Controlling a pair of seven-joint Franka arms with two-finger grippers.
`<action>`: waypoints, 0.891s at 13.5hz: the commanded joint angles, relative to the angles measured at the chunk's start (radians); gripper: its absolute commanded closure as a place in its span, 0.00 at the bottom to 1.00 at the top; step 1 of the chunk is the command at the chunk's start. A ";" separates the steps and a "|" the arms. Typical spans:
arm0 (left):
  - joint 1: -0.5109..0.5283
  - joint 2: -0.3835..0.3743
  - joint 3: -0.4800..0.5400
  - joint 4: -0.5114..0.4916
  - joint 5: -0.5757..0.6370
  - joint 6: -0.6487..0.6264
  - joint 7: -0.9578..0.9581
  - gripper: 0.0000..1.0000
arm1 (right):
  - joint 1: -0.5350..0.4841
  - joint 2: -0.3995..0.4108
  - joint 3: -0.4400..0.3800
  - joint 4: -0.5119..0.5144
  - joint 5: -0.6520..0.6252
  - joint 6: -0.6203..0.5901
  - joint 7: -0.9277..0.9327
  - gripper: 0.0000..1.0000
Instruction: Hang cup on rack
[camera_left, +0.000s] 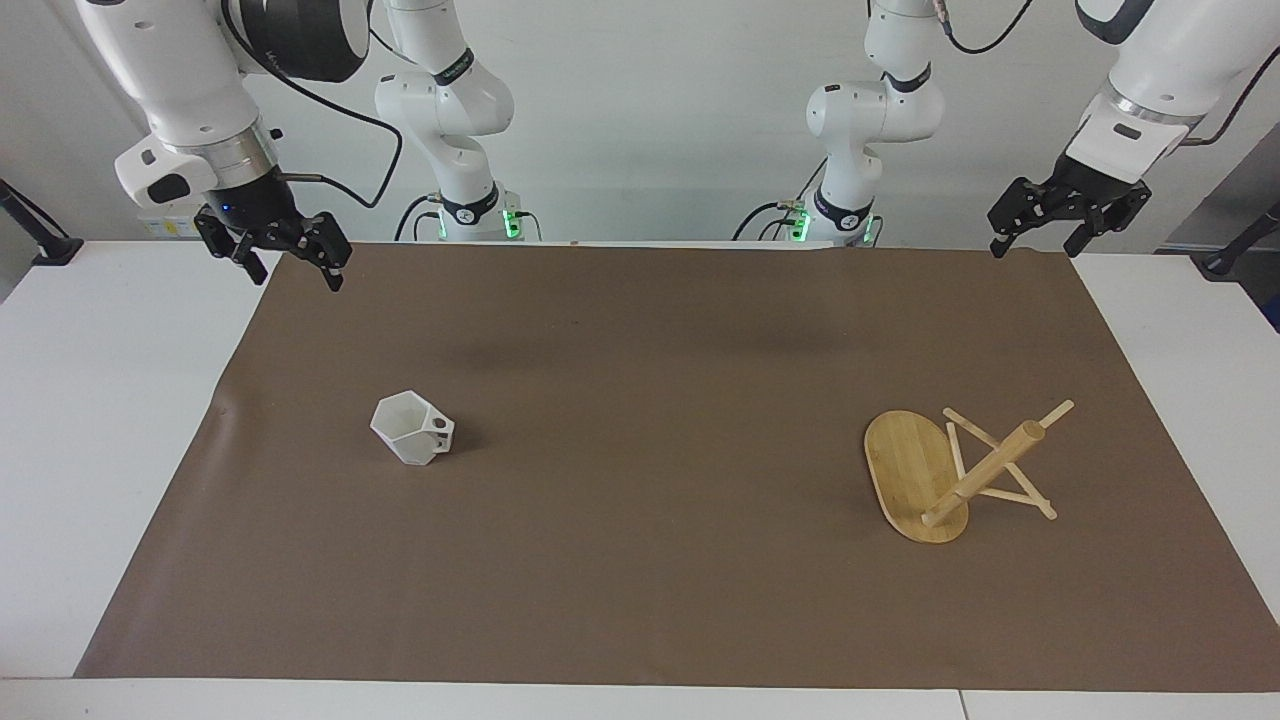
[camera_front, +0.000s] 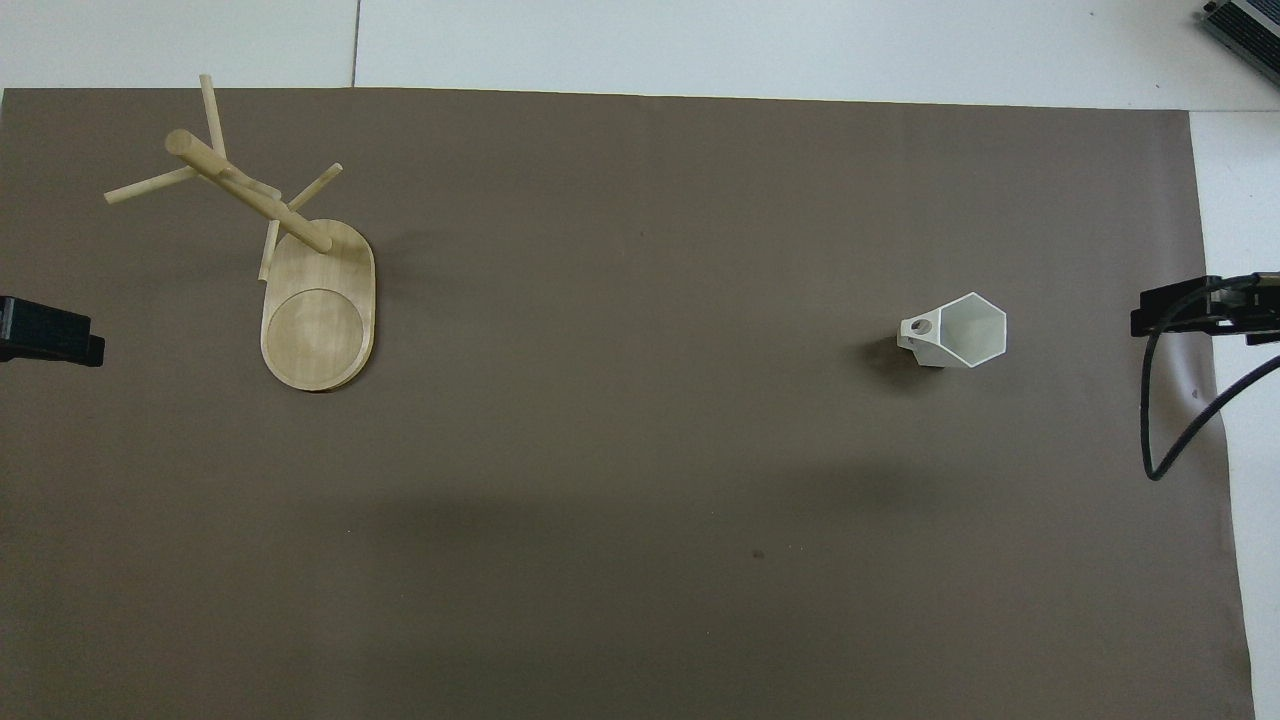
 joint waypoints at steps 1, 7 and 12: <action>-0.012 -0.022 0.009 -0.024 0.016 -0.001 -0.011 0.00 | -0.003 -0.027 0.000 -0.031 -0.002 0.007 -0.026 0.00; -0.012 -0.022 0.009 -0.024 0.016 -0.001 -0.011 0.00 | -0.003 -0.025 0.000 -0.028 0.001 0.009 -0.023 0.00; -0.012 -0.022 0.009 -0.024 0.016 -0.001 -0.011 0.00 | -0.003 -0.016 0.000 -0.018 -0.002 0.021 -0.025 0.00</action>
